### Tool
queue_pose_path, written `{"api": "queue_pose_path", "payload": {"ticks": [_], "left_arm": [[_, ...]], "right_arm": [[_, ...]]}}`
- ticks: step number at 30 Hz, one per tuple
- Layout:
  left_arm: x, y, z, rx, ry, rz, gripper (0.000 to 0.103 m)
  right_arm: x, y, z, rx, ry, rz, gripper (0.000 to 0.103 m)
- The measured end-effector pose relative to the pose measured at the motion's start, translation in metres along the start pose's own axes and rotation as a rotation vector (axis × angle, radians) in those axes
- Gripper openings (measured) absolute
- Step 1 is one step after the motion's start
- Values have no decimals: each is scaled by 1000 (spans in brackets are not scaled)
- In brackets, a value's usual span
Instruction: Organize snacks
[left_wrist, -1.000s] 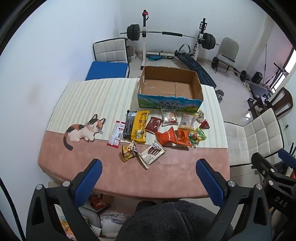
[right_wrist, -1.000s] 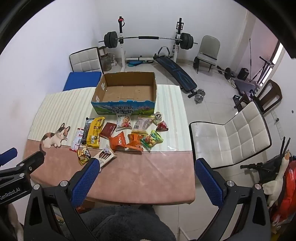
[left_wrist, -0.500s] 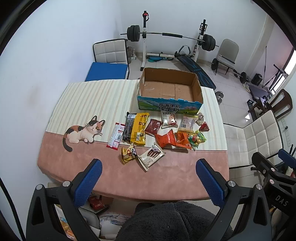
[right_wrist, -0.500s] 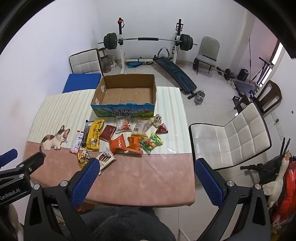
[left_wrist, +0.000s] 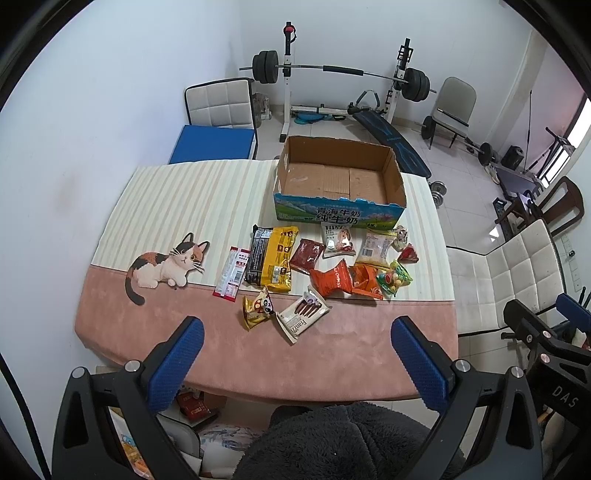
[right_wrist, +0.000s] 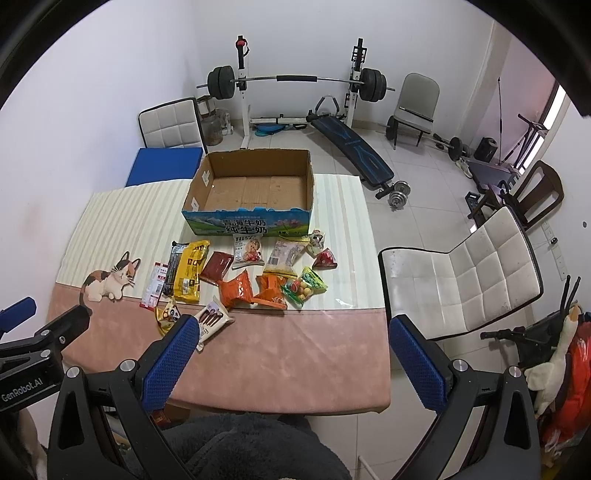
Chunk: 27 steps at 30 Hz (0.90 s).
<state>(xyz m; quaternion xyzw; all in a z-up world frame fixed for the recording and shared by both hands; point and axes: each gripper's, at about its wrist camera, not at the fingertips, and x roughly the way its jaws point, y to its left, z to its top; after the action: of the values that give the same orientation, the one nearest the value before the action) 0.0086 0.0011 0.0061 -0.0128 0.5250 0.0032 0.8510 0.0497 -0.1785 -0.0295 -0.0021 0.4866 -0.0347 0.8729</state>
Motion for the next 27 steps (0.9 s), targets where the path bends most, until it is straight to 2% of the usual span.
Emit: {"api": "queue_pose_path", "payload": {"ticks": [27], "left_arm": [[-3, -4, -2, 28, -24, -17, 103]], "right_arm": [[-10, 2, 3, 8, -26, -1, 103]]}}
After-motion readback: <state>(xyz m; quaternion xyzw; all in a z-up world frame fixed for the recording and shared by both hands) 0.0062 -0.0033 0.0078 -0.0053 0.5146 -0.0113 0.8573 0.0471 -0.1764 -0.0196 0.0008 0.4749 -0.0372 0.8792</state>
